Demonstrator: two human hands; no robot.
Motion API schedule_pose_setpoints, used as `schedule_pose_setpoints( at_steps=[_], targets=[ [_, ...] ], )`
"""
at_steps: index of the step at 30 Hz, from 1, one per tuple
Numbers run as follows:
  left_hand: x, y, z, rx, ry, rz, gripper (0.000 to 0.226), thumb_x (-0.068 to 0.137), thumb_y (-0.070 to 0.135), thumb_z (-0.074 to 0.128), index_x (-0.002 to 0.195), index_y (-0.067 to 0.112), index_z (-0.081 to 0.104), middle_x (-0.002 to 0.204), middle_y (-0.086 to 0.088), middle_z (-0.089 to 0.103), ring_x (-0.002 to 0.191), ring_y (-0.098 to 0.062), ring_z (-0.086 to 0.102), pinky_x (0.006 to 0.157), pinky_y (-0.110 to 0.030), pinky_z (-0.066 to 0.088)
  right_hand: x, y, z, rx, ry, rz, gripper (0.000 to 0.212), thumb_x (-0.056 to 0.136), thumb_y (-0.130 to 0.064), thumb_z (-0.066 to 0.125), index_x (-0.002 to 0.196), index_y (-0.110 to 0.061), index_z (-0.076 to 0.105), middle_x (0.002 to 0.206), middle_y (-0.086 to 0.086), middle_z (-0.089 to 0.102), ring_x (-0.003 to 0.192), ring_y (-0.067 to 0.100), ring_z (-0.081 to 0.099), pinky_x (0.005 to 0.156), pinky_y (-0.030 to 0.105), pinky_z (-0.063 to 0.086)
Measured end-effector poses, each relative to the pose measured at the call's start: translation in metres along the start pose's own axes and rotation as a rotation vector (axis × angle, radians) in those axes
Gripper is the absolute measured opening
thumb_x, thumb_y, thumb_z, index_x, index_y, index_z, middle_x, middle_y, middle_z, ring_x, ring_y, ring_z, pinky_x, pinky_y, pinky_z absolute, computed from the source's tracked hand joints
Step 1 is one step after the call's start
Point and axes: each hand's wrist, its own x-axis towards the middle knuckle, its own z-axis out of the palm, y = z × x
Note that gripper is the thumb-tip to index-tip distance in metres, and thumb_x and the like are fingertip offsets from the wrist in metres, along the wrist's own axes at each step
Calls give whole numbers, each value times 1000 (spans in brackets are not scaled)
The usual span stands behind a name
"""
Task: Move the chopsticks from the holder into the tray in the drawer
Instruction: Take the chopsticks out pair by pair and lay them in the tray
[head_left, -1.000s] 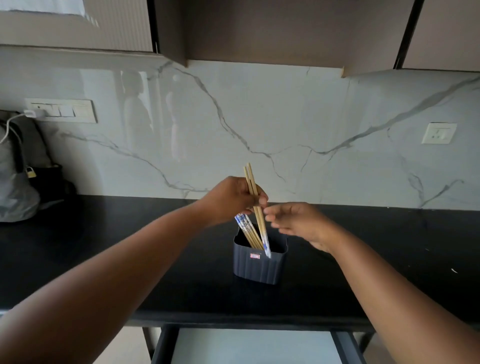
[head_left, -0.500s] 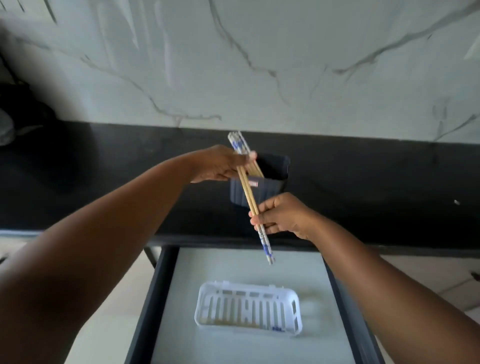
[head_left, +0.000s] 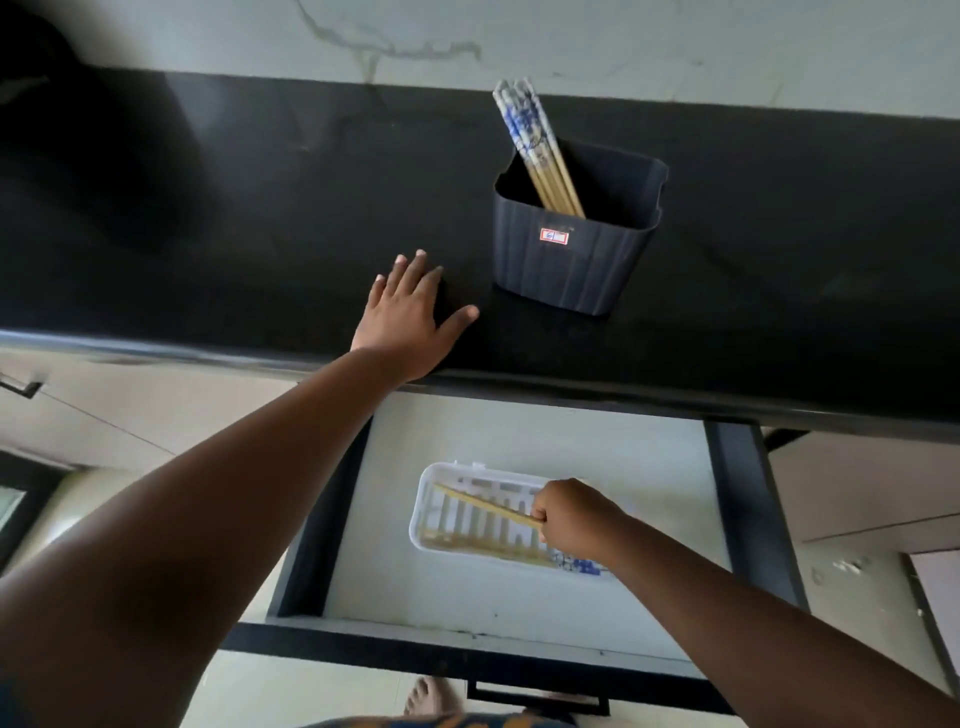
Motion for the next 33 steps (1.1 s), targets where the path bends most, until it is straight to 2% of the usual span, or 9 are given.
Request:
schedule_pose_setpoints(
  at_steps=[2,6,10,12,14,20,24,28,33],
  targets=[
    [8,-3,5,77,-140,-65,88,85,77,20,153,21,15,163,-4,4,148,-22,-5,119,-44,-3,2,-2,7,-117,-33,5,19,80,5,48,69,-9,56,69,7,43,68,25,42,51,26,31],
    [12,-3,6,107,-158,-67,91,82,80,16,154,24,9,163,-2,1,148,-20,-8,119,-44,-5,3,-5,14,-212,-55,-12,42,85,4,45,57,-20,26,60,1,25,67,22,32,45,27,15],
    [10,-2,6,106,-152,-68,90,83,79,18,154,25,9,163,-1,1,148,-19,-8,119,-43,-5,9,4,21,-217,-32,-42,19,88,-2,47,79,-14,58,74,3,53,67,21,46,48,26,27],
    [11,-2,5,98,-153,-68,90,83,79,18,154,25,9,163,-1,1,148,-19,-8,119,-43,-5,7,6,19,-193,-9,-57,19,91,-10,49,106,-15,61,97,3,66,78,19,55,52,27,33],
    [11,-3,4,96,-152,-67,90,83,79,18,154,25,9,163,-2,1,148,-19,-8,119,-43,-5,7,8,17,-182,29,-55,21,92,-12,51,112,-16,59,107,3,67,88,20,61,57,27,38],
    [11,-3,5,103,-149,-68,90,83,80,17,154,25,9,163,-2,2,148,-20,-7,119,-43,-5,8,8,19,-109,19,-51,25,91,-10,47,109,-15,64,108,5,64,96,24,61,76,27,45],
    [11,-3,5,103,-147,-66,91,82,81,16,154,26,9,163,-1,2,148,-20,-7,118,-43,-5,2,11,22,-63,6,-39,36,83,0,46,107,-21,64,111,-1,61,86,19,54,61,23,34],
    [11,-3,5,101,-152,-63,92,81,82,14,154,26,8,162,-1,1,148,-20,-8,118,-43,-6,-8,12,8,-43,19,-59,41,83,0,44,107,-26,66,116,-4,64,98,18,61,73,24,45],
    [9,-2,4,119,-156,-58,91,82,80,15,154,25,7,163,-1,-1,148,-19,-8,118,-42,-5,-31,-6,-64,199,63,-159,16,85,-20,63,95,-30,69,100,-9,68,92,14,65,80,29,52]
  ],
)
